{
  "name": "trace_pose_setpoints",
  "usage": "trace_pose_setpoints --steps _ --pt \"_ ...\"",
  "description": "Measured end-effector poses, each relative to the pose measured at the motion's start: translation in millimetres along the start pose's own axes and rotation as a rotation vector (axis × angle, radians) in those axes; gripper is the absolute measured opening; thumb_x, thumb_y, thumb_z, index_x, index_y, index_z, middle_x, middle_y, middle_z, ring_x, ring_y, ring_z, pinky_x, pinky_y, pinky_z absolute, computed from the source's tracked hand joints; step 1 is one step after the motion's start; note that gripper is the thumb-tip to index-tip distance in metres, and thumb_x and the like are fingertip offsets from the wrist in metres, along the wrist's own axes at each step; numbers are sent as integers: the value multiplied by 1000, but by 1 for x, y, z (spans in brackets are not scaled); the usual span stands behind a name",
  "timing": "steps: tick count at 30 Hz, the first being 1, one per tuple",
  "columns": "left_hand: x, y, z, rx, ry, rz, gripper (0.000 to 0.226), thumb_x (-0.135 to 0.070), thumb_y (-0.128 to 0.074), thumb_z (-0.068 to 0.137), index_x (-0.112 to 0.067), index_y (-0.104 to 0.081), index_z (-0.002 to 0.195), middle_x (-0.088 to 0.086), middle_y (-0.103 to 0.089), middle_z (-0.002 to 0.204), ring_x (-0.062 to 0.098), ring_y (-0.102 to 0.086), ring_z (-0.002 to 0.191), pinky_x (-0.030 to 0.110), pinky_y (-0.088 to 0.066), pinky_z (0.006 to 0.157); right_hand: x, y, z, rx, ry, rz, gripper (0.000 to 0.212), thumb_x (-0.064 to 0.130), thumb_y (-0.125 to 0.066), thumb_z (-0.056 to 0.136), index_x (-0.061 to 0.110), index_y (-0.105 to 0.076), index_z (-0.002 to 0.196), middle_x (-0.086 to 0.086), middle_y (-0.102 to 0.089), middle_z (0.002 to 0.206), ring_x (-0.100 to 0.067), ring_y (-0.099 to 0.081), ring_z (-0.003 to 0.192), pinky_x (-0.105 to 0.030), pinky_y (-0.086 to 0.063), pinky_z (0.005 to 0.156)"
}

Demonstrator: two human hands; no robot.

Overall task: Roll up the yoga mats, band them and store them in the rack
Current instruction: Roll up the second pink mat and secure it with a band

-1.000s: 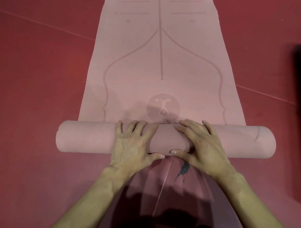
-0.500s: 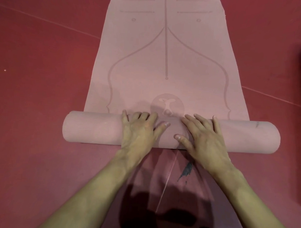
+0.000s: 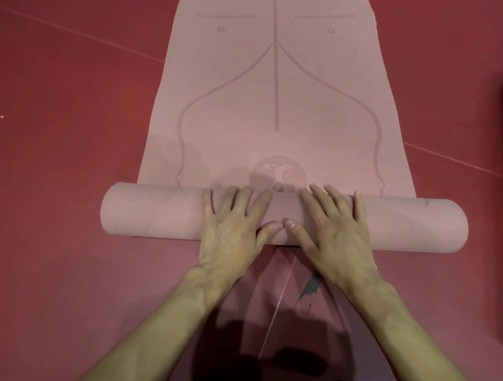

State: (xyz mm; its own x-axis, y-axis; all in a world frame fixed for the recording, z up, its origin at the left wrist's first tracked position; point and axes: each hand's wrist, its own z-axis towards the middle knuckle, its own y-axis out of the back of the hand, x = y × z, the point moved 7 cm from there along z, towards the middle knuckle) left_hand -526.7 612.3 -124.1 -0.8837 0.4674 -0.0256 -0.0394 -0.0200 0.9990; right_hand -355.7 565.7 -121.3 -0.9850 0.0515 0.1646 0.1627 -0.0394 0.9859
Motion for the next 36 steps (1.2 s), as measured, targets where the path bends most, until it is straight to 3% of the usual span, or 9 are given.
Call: trace_pose_setpoints --steps 8,13,16,23,29,36 --pt "4 2 17 20 56 -112 59 -60 -28 103 -28 -53 146 5 -60 143 31 -49 139 68 -20 117 -2 2 19 -19 7 30 68 67 -33 99 21 -59 143 2 -63 142 -24 -53 133 -59 -27 120" --pt "4 5 26 -28 49 -58 50 -58 -34 105 -28 -57 139 3 -68 120 30 -59 115 65 -34 107 -4 2 23 -4 3 32 72 68 -30 100 20 -55 147 0 -58 149 -24 -48 140 -58 -21 124" --pt "7 4 33 3 51 -37 52 -60 -29 106 -29 -58 135 3 -69 115 30 -61 111 64 -34 108 -4 4 17 -69 -95 33 66 61 -38 102 16 -56 146 -4 -56 150 -27 -44 144 -59 -20 124" --pt "11 3 41 -2 80 -106 59 -61 -28 103 -26 -59 138 6 -68 126 29 -59 122 66 -26 115 -9 1 33 -57 -75 85 62 61 -30 104 23 -62 141 3 -63 141 -23 -50 136 -54 -21 123" --pt "15 3 47 -5 81 -104 67 -66 -23 103 -22 -62 136 1 -70 122 26 -61 119 59 -28 116 -11 2 46 -88 -65 100 59 59 -32 103 23 -68 133 5 -68 131 -23 -57 126 -57 -24 121" --pt "17 4 51 -10 117 -84 69 -71 -29 100 -22 -62 135 2 -69 122 26 -59 120 63 -24 118 -12 2 63 -35 -75 111 58 58 -27 102 28 -69 128 7 -71 125 -23 -59 124 -60 -23 121"
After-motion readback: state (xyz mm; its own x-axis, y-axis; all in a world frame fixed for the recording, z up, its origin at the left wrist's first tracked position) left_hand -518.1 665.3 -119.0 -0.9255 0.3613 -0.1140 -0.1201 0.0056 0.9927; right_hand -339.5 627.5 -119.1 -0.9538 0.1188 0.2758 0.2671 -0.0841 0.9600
